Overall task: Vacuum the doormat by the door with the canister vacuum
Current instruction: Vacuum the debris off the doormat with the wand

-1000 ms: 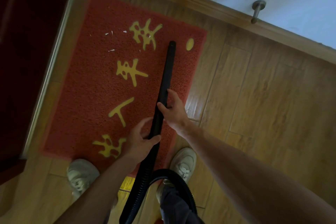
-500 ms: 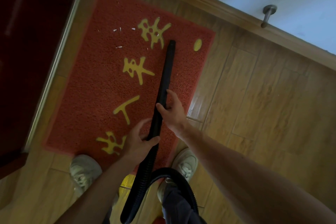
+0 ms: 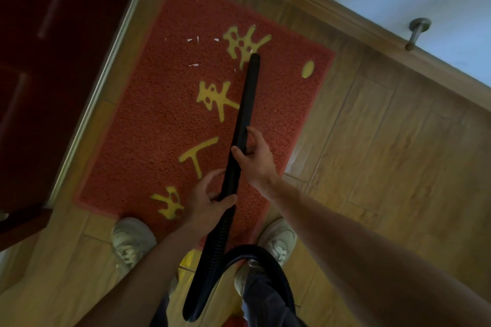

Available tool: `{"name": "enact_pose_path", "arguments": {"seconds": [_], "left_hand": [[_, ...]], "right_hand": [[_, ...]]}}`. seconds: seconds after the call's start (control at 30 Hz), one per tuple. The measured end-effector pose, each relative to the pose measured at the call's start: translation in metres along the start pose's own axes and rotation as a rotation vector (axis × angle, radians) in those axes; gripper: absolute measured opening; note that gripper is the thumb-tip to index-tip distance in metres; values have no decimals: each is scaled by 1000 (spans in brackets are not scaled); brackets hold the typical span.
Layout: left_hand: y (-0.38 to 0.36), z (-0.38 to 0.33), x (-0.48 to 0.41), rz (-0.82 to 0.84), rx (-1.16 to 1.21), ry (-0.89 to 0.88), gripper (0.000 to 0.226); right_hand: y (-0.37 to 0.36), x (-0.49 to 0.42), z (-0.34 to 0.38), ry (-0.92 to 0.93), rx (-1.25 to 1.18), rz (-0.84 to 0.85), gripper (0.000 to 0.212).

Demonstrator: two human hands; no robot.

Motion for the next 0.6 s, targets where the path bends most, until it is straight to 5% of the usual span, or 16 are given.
{"name": "enact_pose_path", "arguments": {"seconds": [0.6], "left_hand": [[13,-5,-9,-3,18,-6,50]], "right_hand": [[-8,-11,15,-1,71,-17,59]]}}
Point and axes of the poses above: each hand's wrist, its own x-axis away from the middle knuckle, its own y-axis out of the back of the hand, z = x × y, the point moved 5 cm from there along -x, towards the middle knuckle, and after that the axes turned 7 degrees about x, right-handed, at the moved point
